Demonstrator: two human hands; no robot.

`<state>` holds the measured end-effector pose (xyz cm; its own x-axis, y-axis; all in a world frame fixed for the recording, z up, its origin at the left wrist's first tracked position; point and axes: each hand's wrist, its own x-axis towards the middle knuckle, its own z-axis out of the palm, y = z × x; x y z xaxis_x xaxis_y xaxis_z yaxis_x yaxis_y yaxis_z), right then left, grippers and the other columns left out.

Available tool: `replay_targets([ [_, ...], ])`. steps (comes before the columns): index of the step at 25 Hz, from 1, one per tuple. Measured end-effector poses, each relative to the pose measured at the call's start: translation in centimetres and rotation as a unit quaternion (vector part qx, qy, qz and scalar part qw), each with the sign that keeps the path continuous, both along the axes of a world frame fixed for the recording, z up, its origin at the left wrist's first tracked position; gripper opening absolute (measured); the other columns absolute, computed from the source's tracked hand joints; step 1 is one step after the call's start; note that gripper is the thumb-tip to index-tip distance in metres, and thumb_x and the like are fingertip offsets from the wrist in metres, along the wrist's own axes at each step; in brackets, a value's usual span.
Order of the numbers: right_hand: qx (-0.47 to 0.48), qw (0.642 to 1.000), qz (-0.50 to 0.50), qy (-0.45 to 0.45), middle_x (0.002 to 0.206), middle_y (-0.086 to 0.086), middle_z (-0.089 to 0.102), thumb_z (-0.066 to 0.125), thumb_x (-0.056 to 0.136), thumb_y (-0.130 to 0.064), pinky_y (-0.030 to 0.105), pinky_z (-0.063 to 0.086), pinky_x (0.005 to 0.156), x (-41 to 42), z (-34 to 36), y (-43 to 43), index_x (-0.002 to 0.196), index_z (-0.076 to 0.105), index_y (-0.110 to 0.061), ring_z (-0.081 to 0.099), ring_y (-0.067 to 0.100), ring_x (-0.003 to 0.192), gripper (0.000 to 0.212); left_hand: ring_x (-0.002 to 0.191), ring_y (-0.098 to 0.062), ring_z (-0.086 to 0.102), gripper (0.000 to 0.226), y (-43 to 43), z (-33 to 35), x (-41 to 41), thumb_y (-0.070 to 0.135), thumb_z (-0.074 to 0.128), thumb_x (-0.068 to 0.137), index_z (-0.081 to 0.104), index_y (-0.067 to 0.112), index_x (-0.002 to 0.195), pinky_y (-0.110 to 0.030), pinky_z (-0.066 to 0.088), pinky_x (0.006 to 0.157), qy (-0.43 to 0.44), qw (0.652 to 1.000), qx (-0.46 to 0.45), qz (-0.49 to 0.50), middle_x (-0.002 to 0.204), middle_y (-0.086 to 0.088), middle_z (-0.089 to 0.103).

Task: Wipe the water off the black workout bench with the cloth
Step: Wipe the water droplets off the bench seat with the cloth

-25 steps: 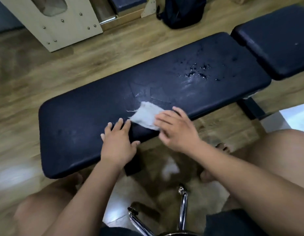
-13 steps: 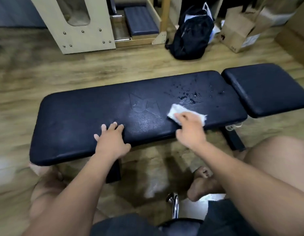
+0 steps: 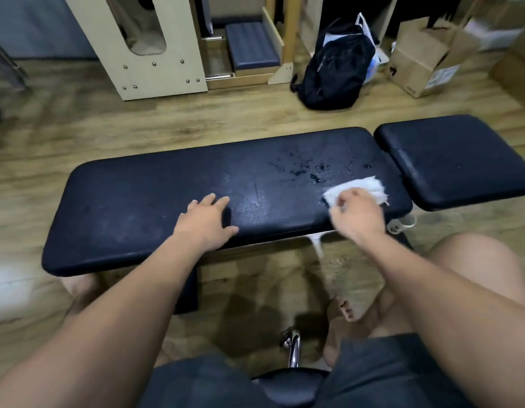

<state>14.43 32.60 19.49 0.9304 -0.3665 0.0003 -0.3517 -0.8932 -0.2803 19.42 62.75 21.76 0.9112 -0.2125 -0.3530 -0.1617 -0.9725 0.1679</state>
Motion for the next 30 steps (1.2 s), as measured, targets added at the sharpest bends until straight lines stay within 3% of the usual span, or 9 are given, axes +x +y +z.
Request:
replay_targets([
  [6, 0.133, 0.931, 0.339, -0.026, 0.098, 0.002, 0.056, 0.063, 0.081, -0.025, 0.035, 0.051, 0.08, -0.4, -1.3, 8.0, 0.074, 0.056, -0.014, 0.053, 0.019, 0.095, 0.014, 0.148, -0.046, 0.003, 0.111, -3.3, -0.7, 2.3, 0.068, 0.068, 0.074, -0.003, 0.041, 0.154, -0.064, 0.023, 0.114, 0.072, 0.995, 0.059, 0.025, 0.165, 0.007, -0.011],
  [8, 0.121, 0.945, 0.302, -0.039, 0.098, 0.004, 0.058, 0.064, 0.075, -0.018, 0.038, 0.052, 0.073, 0.2, -1.8, 2.1, 0.085, 0.061, -0.013, 0.057, 0.026, 0.089, 0.013, 0.148, -0.045, 0.008, 0.121, -4.1, -1.0, 3.3, 0.065, 0.073, 0.071, -0.01, 0.038, 0.154, -0.062, 0.013, 0.118, 0.094, 0.991, 0.098, 0.01, 0.164, 0.0, -0.016],
  [13, 0.063, 0.995, -0.021, -0.071, 0.124, 0.013, 0.05, 0.059, 0.075, -0.02, 0.031, 0.043, 0.094, 1.2, -1.2, -11.9, 0.1, 0.069, -0.007, 0.059, 0.03, 0.101, 0.03, 0.148, -0.036, 0.021, 0.128, -4.7, -1.4, 4.6, 0.06, 0.078, 0.068, -0.011, 0.033, 0.155, -0.064, 0.006, 0.117, 0.102, 0.986, 0.13, -0.009, 0.163, -0.009, -0.017],
  [16, 0.057, 0.995, -0.072, -0.04, 0.103, 0.02, 0.066, 0.053, 0.073, -0.02, 0.034, 0.046, 0.082, 3.3, -0.7, -8.6, 0.09, 0.066, -0.002, 0.063, 0.037, 0.094, 0.028, 0.146, -0.04, 0.021, 0.133, -4.3, -2.4, 5.1, 0.064, 0.08, 0.059, -0.01, 0.036, 0.154, -0.068, 0.014, 0.114, 0.112, 0.986, 0.124, -0.006, 0.163, -0.006, -0.016],
  [18, 0.074, 0.997, 0.011, -0.011, 0.103, 0.018, 0.067, 0.053, 0.081, -0.019, 0.036, 0.049, 0.079, 4.2, -1.0, -1.6, 0.101, 0.062, -0.007, 0.063, 0.037, 0.094, 0.025, 0.146, -0.048, 0.016, 0.137, -4.0, -2.9, 5.4, 0.067, 0.079, 0.051, -0.011, 0.043, 0.151, -0.073, 0.02, 0.11, 0.125, 0.987, 0.099, 0.013, 0.162, 0.002, -0.019],
  [21, 0.115, 0.966, 0.23, 0.026, 0.133, 0.011, 0.055, 0.052, 0.088, -0.023, 0.032, 0.041, 0.099, 3.7, -1.1, 8.3, 0.118, 0.056, -0.008, 0.049, 0.03, 0.125, 0.035, 0.146, -0.05, 0.01, 0.137, -3.5, -3.4, 5.4, 0.068, 0.079, 0.051, -0.014, 0.046, 0.15, -0.073, 0.017, 0.11, 0.135, 0.987, 0.085, 0.022, 0.161, 0.006, -0.024],
  [23, 0.138, 0.944, 0.299, 0.033, 0.137, 0.01, 0.054, 0.055, 0.088, -0.023, 0.035, 0.04, 0.106, 4.2, -0.5, 6.9, 0.122, 0.057, -0.007, 0.047, 0.027, 0.129, 0.037, 0.146, -0.05, 0.01, 0.135, -3.5, -3.3, 5.4, 0.068, 0.079, 0.055, -0.015, 0.046, 0.15, -0.073, 0.015, 0.111, 0.138, 0.987, 0.083, 0.024, 0.161, 0.005, -0.027],
  [26, 0.088, 0.98, 0.18, 0.013, 0.106, 0.015, 0.068, 0.06, 0.082, -0.022, 0.042, 0.051, 0.085, 3.9, 0.0, -2.4, 0.109, 0.062, -0.008, 0.063, 0.033, 0.098, 0.03, 0.145, -0.052, 0.013, 0.134, -3.9, -3.0, 5.4, 0.063, 0.081, 0.059, -0.016, 0.045, 0.15, -0.073, 0.014, 0.111, 0.151, 0.985, 0.075, 0.025, 0.16, 0.003, -0.028],
  [30, 0.052, 0.994, -0.099, 0.003, 0.102, 0.017, 0.07, 0.062, 0.077, -0.028, 0.036, 0.048, 0.085, 3.7, 1.1, -10.9, 0.101, 0.064, -0.014, 0.063, 0.035, 0.097, 0.027, 0.144, -0.054, 0.01, 0.135, -4.3, -2.7, 5.6, 0.058, 0.085, 0.059, -0.012, 0.043, 0.152, -0.075, 0.014, 0.109, 0.152, 0.985, 0.074, 0.034, 0.161, 0.002, -0.026],
])
